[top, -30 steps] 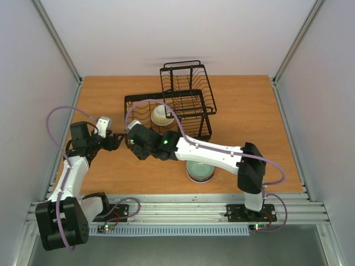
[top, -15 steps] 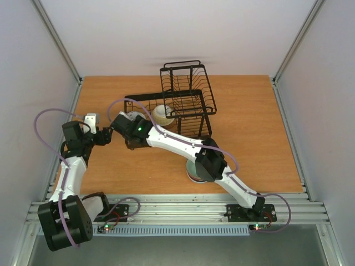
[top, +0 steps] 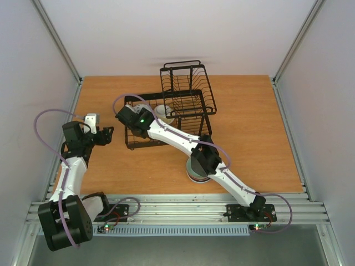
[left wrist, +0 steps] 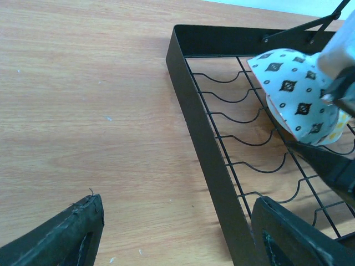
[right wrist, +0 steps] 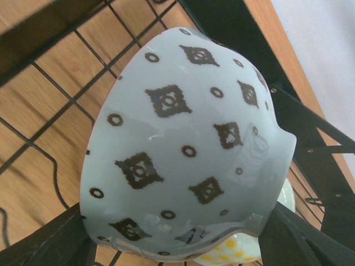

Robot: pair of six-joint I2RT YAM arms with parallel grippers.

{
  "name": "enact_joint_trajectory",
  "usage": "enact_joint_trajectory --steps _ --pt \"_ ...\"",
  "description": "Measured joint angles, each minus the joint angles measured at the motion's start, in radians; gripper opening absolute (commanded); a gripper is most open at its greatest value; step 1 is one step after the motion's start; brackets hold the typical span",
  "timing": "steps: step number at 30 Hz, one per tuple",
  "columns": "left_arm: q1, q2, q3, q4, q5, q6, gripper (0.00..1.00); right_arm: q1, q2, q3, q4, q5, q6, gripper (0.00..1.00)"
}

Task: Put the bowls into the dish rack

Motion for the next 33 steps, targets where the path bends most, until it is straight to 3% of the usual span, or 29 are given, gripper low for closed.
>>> enact_joint_trajectory --steps 33 --pt "0.000 0.020 0.000 0.011 0.021 0.000 0.74 -0.100 0.114 0.033 -0.048 0.243 -0.047 0.02"
